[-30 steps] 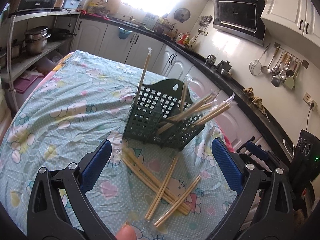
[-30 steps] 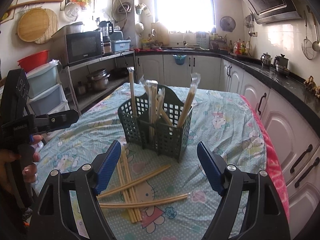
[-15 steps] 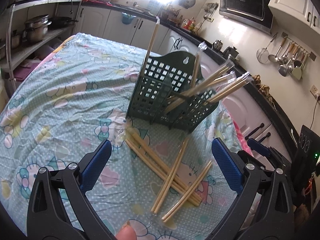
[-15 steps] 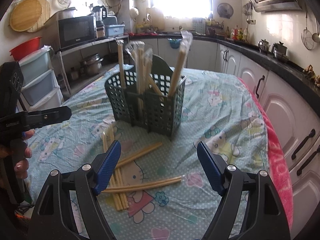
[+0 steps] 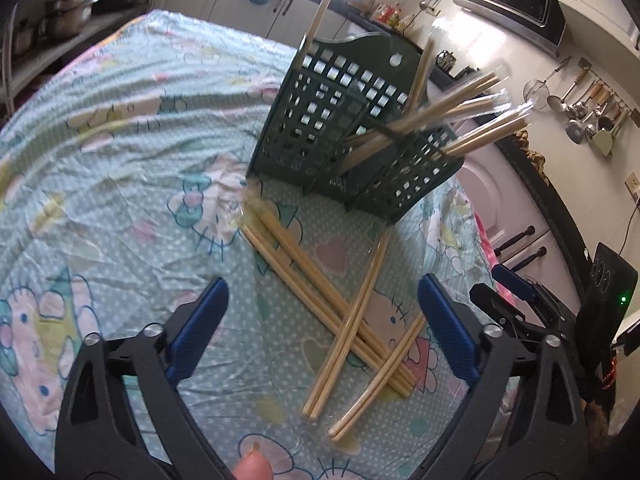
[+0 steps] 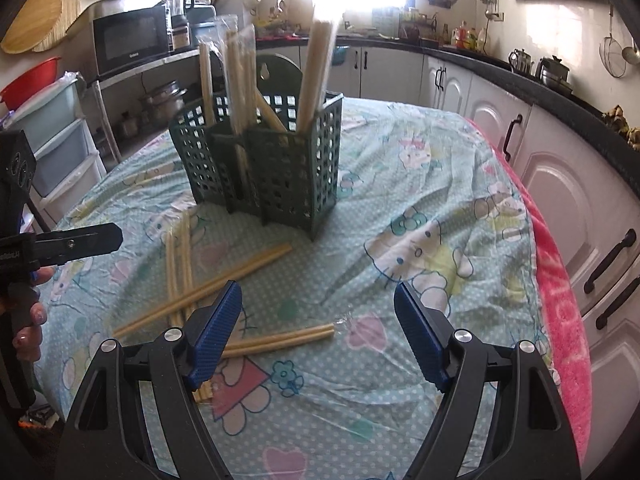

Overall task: Organize utensils
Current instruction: 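Lower both open tools toward the remaining chopsticks on the cloth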

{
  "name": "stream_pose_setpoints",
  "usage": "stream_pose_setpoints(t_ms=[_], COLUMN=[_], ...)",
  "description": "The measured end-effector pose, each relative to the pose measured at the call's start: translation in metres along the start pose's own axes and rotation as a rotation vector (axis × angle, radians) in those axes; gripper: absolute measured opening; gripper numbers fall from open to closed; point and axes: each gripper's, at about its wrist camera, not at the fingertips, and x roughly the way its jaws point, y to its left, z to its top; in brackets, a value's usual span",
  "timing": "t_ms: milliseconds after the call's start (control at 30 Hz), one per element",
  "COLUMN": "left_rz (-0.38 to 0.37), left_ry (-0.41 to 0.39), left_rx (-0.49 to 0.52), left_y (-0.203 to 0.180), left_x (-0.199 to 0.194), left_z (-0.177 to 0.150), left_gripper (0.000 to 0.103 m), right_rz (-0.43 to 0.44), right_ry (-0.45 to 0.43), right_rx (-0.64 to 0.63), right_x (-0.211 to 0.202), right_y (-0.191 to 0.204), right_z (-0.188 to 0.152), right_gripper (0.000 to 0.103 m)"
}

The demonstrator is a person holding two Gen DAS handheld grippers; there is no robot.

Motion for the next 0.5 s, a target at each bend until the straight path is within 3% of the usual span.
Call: stream_pose_setpoints(t_ms=[233,500], left_rz=[-0.019,-0.020], left_ry=[0.046,0.075], left_rx=[-0.046,-0.108], left_y=[0.008,0.023], left_x=[0.018,0.039], left_z=[0.002,0.015], left_gripper=[0.065,0.060], right_rz=[0.016,0.048], right_ry=[0.057,0.107], right_rx=[0.020,0.064], right_x=[0.018,0.037], right_y=[-0.008,-0.017], right_z=[-0.008,-0.013], right_gripper=[0.074,0.062])
